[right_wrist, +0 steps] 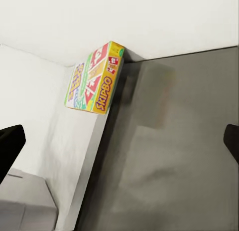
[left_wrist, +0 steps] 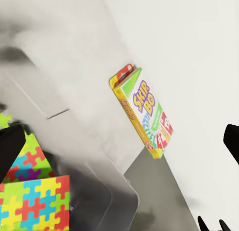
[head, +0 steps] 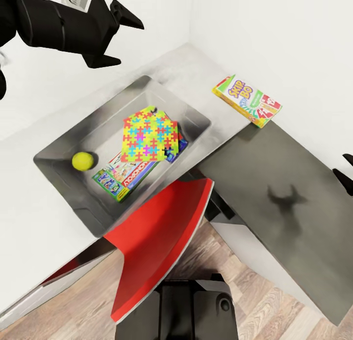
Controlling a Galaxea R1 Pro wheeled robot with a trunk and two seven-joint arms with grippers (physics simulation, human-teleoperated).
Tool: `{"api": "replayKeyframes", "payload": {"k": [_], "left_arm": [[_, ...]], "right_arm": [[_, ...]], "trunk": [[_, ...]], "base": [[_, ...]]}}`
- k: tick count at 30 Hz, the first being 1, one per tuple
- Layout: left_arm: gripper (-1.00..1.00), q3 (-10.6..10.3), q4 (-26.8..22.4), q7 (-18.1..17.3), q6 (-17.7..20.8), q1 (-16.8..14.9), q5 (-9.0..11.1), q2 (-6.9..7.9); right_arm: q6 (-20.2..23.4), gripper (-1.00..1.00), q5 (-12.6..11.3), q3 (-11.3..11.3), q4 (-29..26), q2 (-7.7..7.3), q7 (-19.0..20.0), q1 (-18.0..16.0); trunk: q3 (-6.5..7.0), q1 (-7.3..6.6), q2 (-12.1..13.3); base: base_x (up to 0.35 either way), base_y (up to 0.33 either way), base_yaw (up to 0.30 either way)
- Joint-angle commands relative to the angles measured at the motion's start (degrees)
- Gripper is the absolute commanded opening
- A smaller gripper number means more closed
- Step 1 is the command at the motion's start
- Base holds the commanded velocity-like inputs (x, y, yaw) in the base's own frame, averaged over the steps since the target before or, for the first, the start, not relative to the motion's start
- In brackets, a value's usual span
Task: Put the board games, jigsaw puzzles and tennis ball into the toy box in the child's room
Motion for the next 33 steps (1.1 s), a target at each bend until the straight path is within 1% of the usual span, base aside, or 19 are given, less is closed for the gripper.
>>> {"api": "replayKeyframes", "payload": {"k": [1, 5, 12, 33], "left_arm": [[1.0, -0.1, 0.0, 0.3, 0.1, -0.1, 0.3, 0.03], [1.0, -0.1, 0.0, 0.3, -0.1, -0.1, 0.3, 0.03], [1.0, -0.1, 0.0, 0.3, -0.2, -0.1, 0.3, 0.03], [1.0, -0.2, 0.0, 0.3, -0.3, -0.1, 0.3, 0.03]], "right_arm": [[0.5, 1.0, -0.5, 0.0, 0.0, 0.0, 0.0, 0.0], [0.5, 1.0, -0.5, -0.2, 0.0, 0.0, 0.0, 0.0], [0.5, 1.0, -0.5, -0.3, 0.0, 0.0, 0.0, 0.0], [0.5, 1.0, -0.4, -0.4, 0.1, 0.0, 0.0, 0.0]], "trunk": [[-0.07, 0.03, -0.1], [-0.07, 0.03, -0.1], [-0.07, 0.03, -0.1], [-0.07, 0.03, -0.1]], "base": [[-0.001, -0.003, 0.218], [-0.001, -0.002, 0.15], [0.0, -0.001, 0.067], [0.0, -0.013, 0.013]]}}
